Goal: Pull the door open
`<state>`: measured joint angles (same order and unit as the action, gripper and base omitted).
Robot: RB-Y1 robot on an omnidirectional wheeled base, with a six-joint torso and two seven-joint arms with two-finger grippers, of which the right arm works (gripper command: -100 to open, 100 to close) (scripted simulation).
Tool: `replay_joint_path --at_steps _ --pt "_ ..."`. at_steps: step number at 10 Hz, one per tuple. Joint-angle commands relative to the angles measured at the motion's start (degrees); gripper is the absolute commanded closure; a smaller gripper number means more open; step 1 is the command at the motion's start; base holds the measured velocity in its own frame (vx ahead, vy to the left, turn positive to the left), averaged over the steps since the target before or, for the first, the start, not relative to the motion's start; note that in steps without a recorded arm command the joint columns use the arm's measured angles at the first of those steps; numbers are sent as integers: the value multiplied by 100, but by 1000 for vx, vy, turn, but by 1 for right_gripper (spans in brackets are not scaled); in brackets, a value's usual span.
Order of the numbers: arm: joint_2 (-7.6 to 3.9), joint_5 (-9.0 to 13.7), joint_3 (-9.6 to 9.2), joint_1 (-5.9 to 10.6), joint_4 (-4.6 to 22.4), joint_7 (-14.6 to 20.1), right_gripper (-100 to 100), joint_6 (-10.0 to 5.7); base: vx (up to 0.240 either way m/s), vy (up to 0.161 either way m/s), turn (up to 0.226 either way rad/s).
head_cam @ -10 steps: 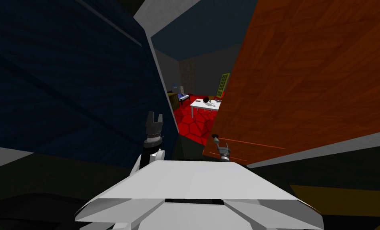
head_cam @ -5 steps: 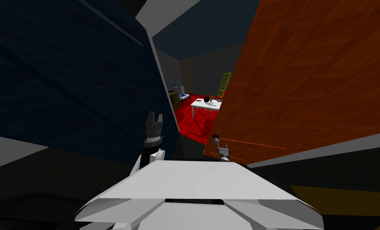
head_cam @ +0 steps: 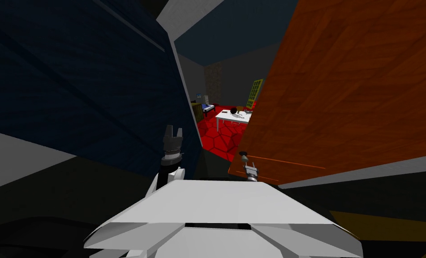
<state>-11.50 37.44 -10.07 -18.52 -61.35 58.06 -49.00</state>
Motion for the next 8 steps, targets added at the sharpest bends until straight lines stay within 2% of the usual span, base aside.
replay_joint_path --at_steps 1,4,8 --pt "56 76 -149 51 -164 272 -100 -68 -57 7 75" --pt "44 180 -192 28 -191 472 -100 -83 -37 13 25" --pt "13 446 -302 -32 -261 979 -100 -121 -45 25 56"
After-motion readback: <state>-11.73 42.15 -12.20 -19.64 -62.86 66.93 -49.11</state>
